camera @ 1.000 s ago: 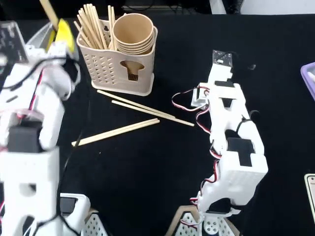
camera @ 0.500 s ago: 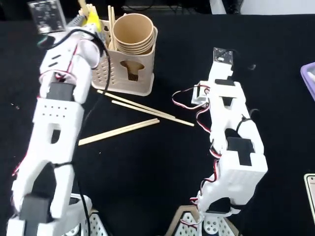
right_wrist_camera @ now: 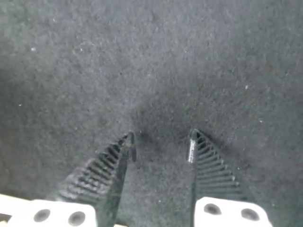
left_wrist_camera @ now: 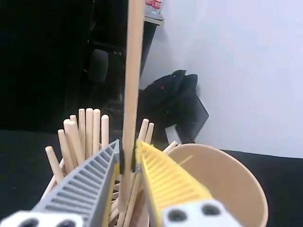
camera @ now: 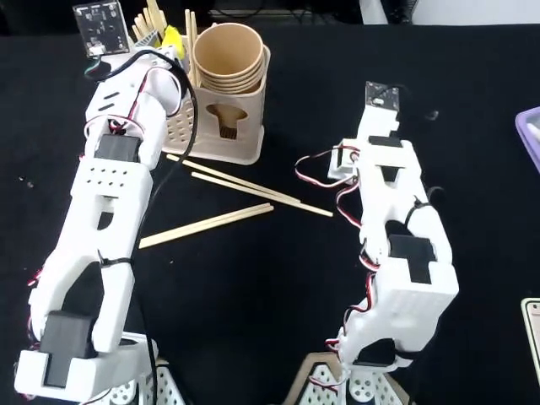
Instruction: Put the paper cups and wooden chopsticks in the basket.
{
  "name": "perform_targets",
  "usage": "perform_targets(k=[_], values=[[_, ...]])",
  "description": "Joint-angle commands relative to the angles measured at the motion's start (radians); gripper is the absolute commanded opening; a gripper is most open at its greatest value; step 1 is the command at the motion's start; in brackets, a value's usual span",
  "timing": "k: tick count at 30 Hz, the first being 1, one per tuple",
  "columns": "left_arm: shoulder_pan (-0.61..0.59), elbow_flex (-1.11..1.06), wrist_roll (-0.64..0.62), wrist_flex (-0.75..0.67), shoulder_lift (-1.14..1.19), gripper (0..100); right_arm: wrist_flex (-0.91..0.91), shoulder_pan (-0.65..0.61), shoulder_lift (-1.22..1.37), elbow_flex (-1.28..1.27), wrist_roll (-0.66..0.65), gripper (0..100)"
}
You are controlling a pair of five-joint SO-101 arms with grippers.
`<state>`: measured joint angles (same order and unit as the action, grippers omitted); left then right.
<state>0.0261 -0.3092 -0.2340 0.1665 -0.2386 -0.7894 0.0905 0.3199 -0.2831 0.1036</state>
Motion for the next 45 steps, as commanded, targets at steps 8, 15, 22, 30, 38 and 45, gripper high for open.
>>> perform_targets(k=[8, 15, 22, 30, 38, 45], values=[[-0.076, 0.079, -0.006, 0.144, -0.02, 12, 0.009, 0.012, -0.002, 0.048, 0.005, 18.8], [-0.102, 0.12, -0.006, 0.394, -0.15, 12, 0.009, 0.012, -0.002, 0.048, 0.005, 18.8], [-0.111, 0.111, -0.005, 0.603, -0.334, 12, 0.011, 0.012, -0.002, 0.047, 0.005, 18.8], [-0.119, 0.128, -0.005, 0.609, -0.35, 12, 0.009, 0.014, -0.002, 0.042, 0.005, 18.8], [-0.177, 0.136, -0.005, 0.833, -0.35, 12, 0.009, 0.014, -0.002, 0.042, 0.005, 18.8], [-0.199, 0.041, -0.002, 0.855, -0.35, 12, 0.009, 0.014, -0.002, 0.044, 0.005, 18.9]])
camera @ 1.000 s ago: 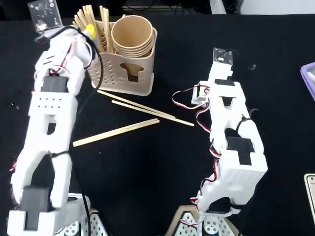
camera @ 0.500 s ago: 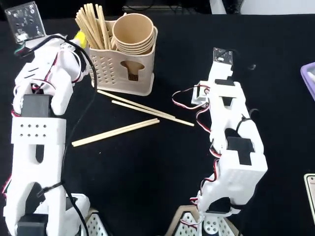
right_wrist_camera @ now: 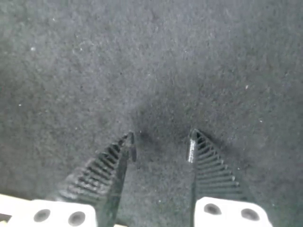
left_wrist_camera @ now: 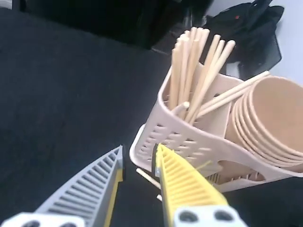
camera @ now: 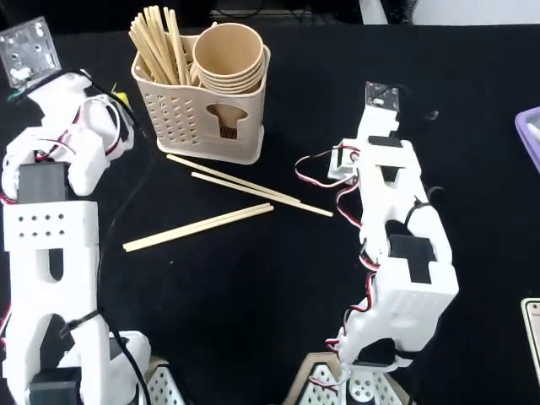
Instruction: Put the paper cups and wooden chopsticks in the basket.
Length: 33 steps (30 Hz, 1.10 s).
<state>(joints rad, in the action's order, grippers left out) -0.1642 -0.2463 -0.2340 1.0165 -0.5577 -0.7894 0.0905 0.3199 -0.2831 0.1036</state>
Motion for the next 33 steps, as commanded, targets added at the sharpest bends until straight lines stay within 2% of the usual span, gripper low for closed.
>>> perform_targets(k=[1, 3, 6, 12, 19, 27, 31, 33], values=[[-0.008, -0.051, 0.014, 0.005, -0.031, 12, 0.008, 0.012, -0.002, 0.042, 0.005, 18.9], [-0.008, -0.117, 0.068, 0.005, -0.031, 12, -0.017, -0.011, -0.005, 0.044, -0.018, 18.9], [-0.008, -0.219, 0.135, 0.002, -0.031, 12, -0.061, -0.086, -0.01, 0.044, -0.123, 19.0], [-0.024, -0.407, 0.276, -0.005, -0.031, 12, -0.061, -0.209, -0.001, 0.036, -0.25, 19.0], [-0.102, -0.549, 0.276, -0.13, -0.028, 12, -0.06, -0.276, -0.01, -0.03, -0.471, 19.1], [-0.107, -0.753, 0.275, -0.261, -0.029, 12, -0.068, -0.281, -0.016, -0.03, -0.493, 19.1], [-0.108, -0.799, 0.275, -0.308, -0.029, 12, -0.06, -0.282, -0.084, -0.068, -0.497, 19.1], [-0.108, -0.806, 0.275, -0.324, -0.029, 12, -0.023, -0.301, -0.125, -0.128, -0.54, 19.1]])
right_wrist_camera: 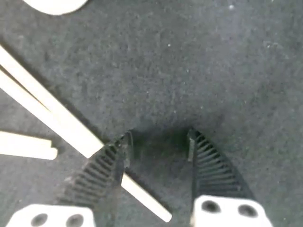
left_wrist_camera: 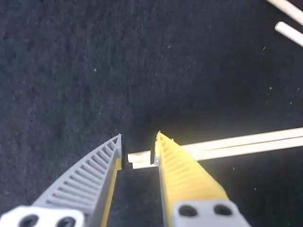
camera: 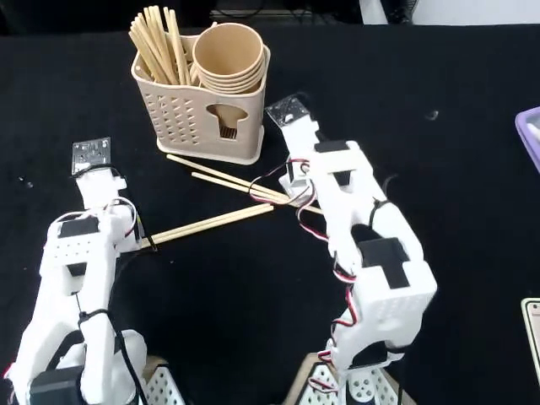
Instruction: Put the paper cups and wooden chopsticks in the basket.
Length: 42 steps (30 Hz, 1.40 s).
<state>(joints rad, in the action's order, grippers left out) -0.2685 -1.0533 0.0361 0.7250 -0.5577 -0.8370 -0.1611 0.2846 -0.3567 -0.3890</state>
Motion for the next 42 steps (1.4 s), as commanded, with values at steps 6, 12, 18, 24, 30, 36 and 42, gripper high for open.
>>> perform_targets(k=[6, 12, 18, 24, 30, 36, 42], values=[[-0.004, -0.001, 0.005, -0.032, -0.029, 12, 0.181, -0.153, -0.183, -0.26, -0.163, 19.1], [-0.004, -0.001, 0.005, -0.031, -0.028, 12, 0.187, -0.157, -0.206, -0.278, -0.164, 19.1], [-0.004, -0.001, 0.005, -0.031, -0.028, 12, 0.094, -0.158, -0.363, -0.308, -0.103, 19.1], [-0.004, -0.001, 0.005, -0.032, -0.029, 12, 0.239, -0.264, -0.403, -0.433, -0.087, 19.1], [-0.004, -0.001, 0.005, -0.032, -0.028, 12, 0.348, -0.275, -0.295, -0.404, -0.086, 18.8], [-0.004, -0.001, 0.005, -0.028, -0.028, 12, 0.284, -0.273, -0.171, -0.282, -0.084, 18.8], [-0.004, -0.001, 0.005, -0.029, -0.026, 12, 0.212, -0.276, -0.148, -0.24, -0.095, 13.3]])
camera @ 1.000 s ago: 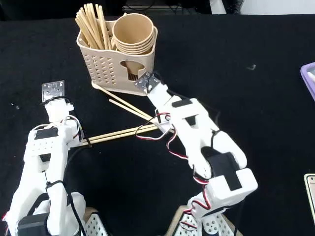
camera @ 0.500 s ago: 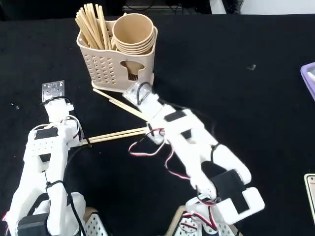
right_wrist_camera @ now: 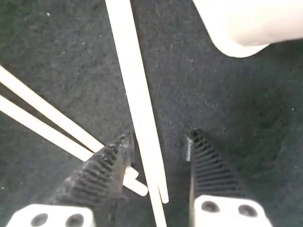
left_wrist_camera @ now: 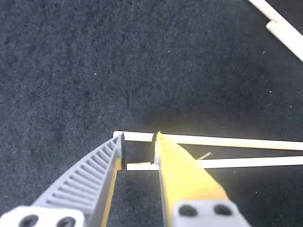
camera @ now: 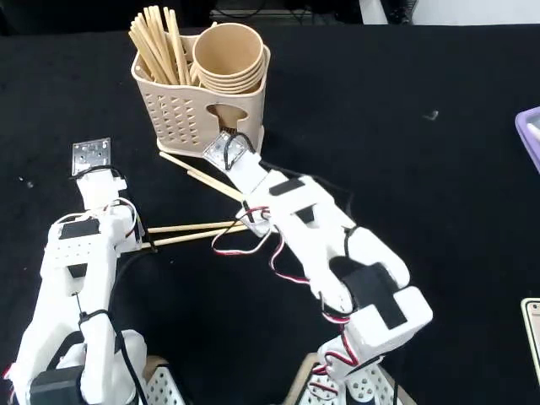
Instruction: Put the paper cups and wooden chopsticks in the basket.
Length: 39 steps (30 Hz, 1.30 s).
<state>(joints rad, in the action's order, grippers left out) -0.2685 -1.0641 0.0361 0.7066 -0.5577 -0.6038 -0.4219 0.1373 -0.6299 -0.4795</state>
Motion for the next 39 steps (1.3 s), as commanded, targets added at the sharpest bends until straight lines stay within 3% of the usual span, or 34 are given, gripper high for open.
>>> perform_targets(k=[1, 3, 15, 19, 28, 32, 39], values=[[-0.004, 0.01, 0.005, -0.011, -0.026, 12, -0.021, -0.015, -0.002, 0.033, -0.005, 9.4], [-0.004, 0.01, 0.005, -0.011, -0.026, 12, -0.021, -0.015, -0.002, 0.033, -0.005, 1.3], [-0.004, 0.01, 0.005, -0.012, -0.025, 12, -0.098, -0.021, -0.148, -0.036, -0.005, 1.1], [-0.004, 0.01, -0.002, -0.014, -0.028, 12, -0.098, -0.095, -0.269, -0.127, -0.005, 1.1], [-0.012, 0.01, -0.155, -0.017, -0.021, 12, -0.107, -0.146, -0.472, -0.188, 0.003, 1.1], [-0.013, -0.041, -0.229, -0.101, -0.026, 12, -0.146, -0.147, -0.562, -0.177, 0.003, 1.1], [-0.088, -0.079, -0.241, -0.181, -0.029, 12, -0.232, -0.184, -0.86, -0.163, 0.005, 1.1]])
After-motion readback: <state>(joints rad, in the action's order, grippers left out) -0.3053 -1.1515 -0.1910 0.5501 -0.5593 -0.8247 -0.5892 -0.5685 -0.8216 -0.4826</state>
